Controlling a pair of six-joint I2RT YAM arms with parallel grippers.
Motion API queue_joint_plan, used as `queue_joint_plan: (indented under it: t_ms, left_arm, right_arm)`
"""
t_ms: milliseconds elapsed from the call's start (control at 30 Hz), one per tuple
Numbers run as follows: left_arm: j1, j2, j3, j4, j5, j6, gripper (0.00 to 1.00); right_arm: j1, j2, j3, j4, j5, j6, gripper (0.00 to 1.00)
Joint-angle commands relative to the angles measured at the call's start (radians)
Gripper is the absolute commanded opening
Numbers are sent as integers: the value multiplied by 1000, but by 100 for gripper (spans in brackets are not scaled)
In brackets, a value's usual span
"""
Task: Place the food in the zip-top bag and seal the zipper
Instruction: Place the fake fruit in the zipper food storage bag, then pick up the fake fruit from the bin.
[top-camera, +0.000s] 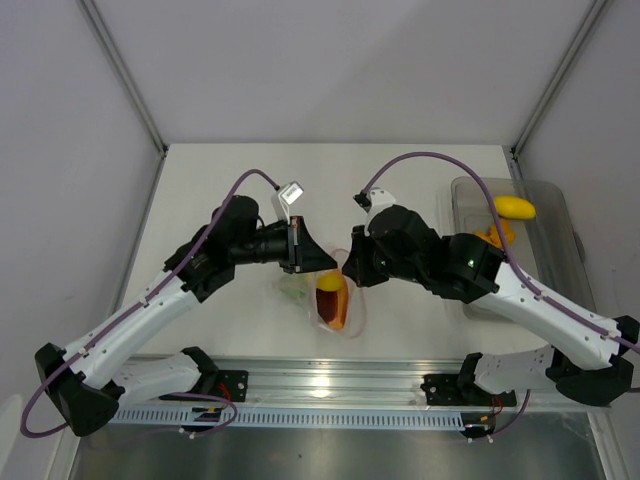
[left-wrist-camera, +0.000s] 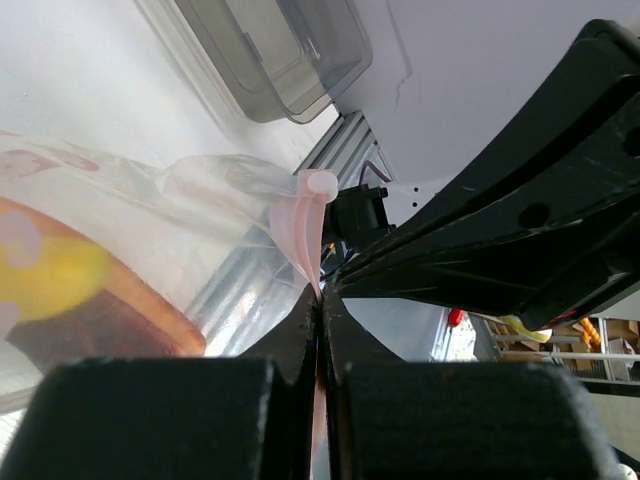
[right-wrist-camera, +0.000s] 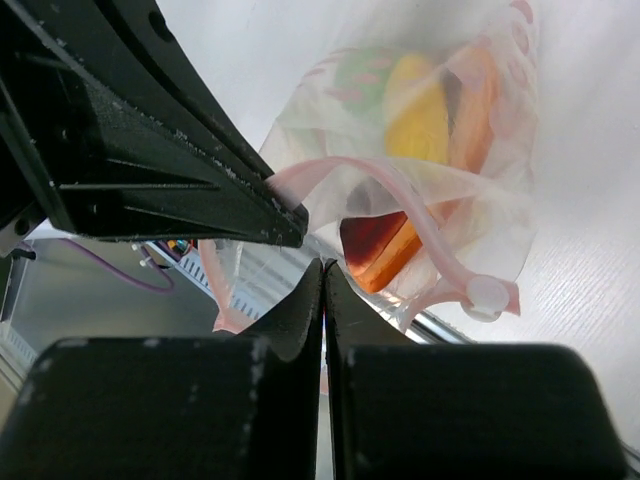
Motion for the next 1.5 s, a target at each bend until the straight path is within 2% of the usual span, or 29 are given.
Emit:
queue_joint_plan:
  t_ms: [0,133,167,300,433,600,700,733,833,867,1100,1267,1467]
  left_arm:
    - [4,-15,6,37,27,-23,1]
    - [4,-18,9,34,22,-23,1]
    - [4,-20,12,32,22,-24,1]
    - [5,-20,10,26,15,-21,1]
    - [4,-20,3,29,15,-26,1]
    - [4,-53,-74,103,24,-56,1]
    - [4,-79,-86,100,13,-44,1]
    - [4,-85,-85,74,12,-20,1]
    - [4,-102,-73,37,-11,29,0]
    - [4,-119,-73,22,-21,40,1]
    - [4,-167,-77,-32,-54,115,1]
    - [4,-191,-88,-60,-79,161,0]
    - [4,-184,-82,-81,-82,198,1]
  right_arm:
    - [0,12,-3,46,2,-5,0]
    - [2,11,5,46,-4,-20,1]
    - [2,-1,5,44,7,-20,6]
    - [-4,-44,1,32,45,-27,16]
    - [-18,-89,-4,16,53,-36,23]
    - [-66,-168,-61,36,90,-63,48]
    - [-185,-240,-121,58,97,-60,61]
    - [-252,-282,-159,79,79,-62,72]
    - [-343,-351,-219,119,56,-59,90]
    - [-389,-360,-252,125,56,-56,99]
    - [-570,-345,-341,111,123,0,99]
    - [-675,-320,-411,162,162,3,99]
    - [-863,-281,-492,242,163,30,99]
